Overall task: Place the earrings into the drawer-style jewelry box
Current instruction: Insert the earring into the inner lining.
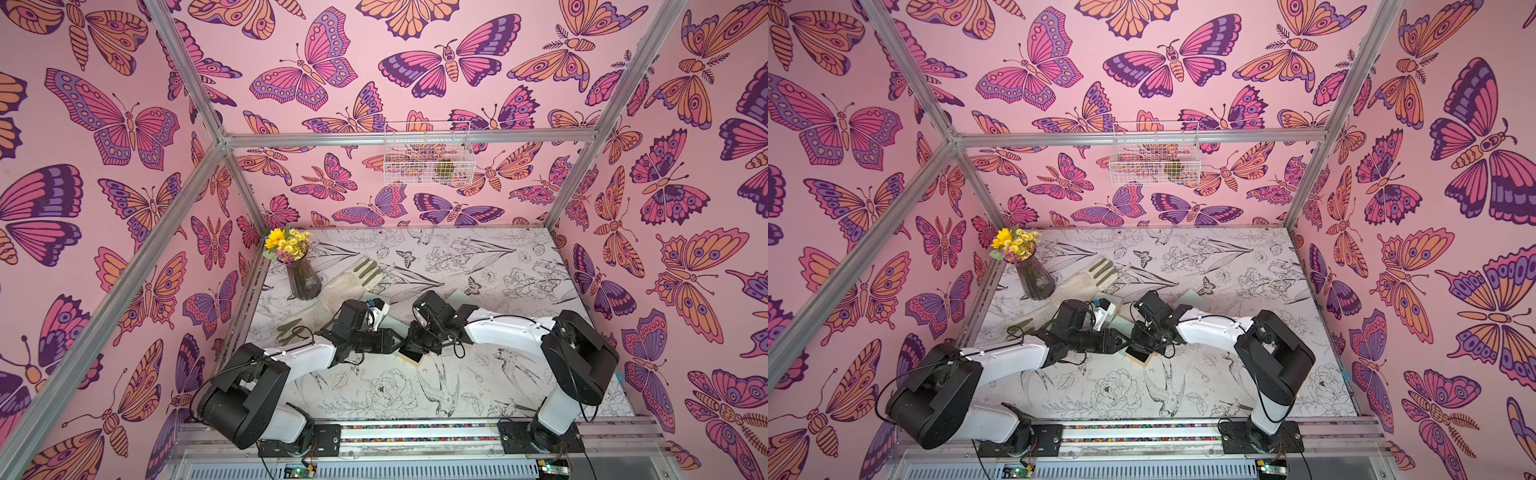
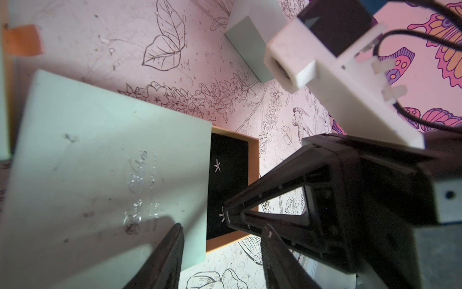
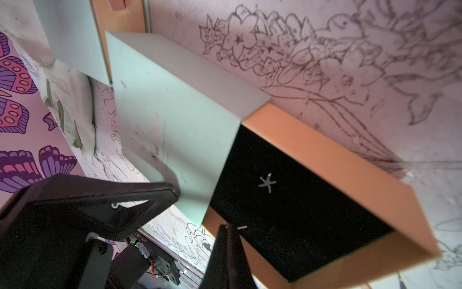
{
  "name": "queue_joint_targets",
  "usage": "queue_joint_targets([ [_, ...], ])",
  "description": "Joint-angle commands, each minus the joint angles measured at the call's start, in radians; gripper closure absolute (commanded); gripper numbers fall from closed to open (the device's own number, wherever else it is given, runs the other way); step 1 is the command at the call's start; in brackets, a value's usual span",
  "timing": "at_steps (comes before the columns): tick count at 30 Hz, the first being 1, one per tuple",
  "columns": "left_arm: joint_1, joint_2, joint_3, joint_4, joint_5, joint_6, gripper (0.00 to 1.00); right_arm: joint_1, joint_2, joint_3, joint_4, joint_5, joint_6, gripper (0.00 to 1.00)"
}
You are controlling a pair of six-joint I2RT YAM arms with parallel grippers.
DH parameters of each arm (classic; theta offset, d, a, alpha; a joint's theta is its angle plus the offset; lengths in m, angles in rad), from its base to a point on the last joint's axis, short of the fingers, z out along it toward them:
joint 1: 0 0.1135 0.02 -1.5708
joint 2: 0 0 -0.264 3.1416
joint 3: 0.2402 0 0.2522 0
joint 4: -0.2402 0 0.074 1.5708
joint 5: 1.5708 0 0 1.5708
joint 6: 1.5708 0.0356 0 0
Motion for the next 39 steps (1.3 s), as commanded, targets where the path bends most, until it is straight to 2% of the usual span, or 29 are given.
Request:
queue_joint_targets([
  [1, -0.005, 0.021, 0.007, -0.039, -0.008, 0.023, 0.47, -0.008, 0.018, -0.019, -0.002, 0.031, 0.002, 1.00],
  [27, -0.005, 0.029, 0.014, -0.070, -0.027, 0.034, 0.47, -0.007, 0.053, -0.034, -0.052, 0.078, -0.001, 1.00],
  [39, -0.005, 0.033, 0.018, -0.074, -0.028, 0.037, 0.47, -0.006, -0.007, -0.003, -0.072, 0.114, -0.036, 0.88],
])
